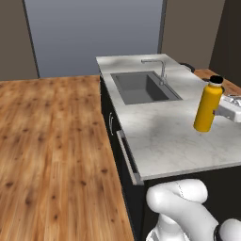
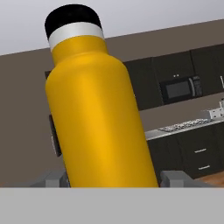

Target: Pick the water bottle from the counter and place it in the open cabinet.

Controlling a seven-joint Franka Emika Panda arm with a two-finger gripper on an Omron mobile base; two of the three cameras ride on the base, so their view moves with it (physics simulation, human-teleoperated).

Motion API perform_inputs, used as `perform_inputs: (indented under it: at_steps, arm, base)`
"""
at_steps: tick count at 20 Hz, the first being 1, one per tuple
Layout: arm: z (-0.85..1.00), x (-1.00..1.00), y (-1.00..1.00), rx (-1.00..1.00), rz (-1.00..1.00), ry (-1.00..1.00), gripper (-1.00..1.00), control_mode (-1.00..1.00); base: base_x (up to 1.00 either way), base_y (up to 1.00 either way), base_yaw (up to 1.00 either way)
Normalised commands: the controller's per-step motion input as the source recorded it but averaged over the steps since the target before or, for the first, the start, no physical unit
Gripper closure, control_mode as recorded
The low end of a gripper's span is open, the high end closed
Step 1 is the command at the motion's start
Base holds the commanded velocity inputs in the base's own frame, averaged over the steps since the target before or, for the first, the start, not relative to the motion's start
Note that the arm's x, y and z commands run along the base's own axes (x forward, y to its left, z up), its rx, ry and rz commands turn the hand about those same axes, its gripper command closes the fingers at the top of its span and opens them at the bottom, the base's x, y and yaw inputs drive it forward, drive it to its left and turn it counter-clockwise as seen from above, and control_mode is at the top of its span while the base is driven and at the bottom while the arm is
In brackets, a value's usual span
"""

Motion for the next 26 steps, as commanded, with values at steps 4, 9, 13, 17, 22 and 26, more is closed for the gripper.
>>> perform_inputs:
  at_steps: [4, 9, 13, 17, 22, 26]
  arm:
    - [0.00, -0.58, 0.15, -0.01, 0.01, 0.00, 1.00, -1.00]
    - [0.00, -0.57, 0.23, -0.03, 0.01, 0.00, 1.00, -1.00]
    - [0.00, -0.44, 0.35, -0.05, 0.02, 0.00, 1.00, -1.00]
    - [0.00, -0.11, 0.19, -0.02, 0.02, 0.00, 1.00, -1.00]
    - [0.00, 0.01, 0.01, 0.00, 0.00, 0.01, 1.00, 1.00]
    - [0.00, 0.00, 0.00, 0.00, 0.00, 0.00, 1.00, 1.00]
  base:
    - [0.00, 0.00, 0.00]
    - [0.00, 0.00, 0.00]
    - [0.00, 0.00, 0.00]
    - [0.00, 0.00, 0.00]
    - [-0.03, 0.13, 0.03]
    - [-0.43, 0.46, 0.20]
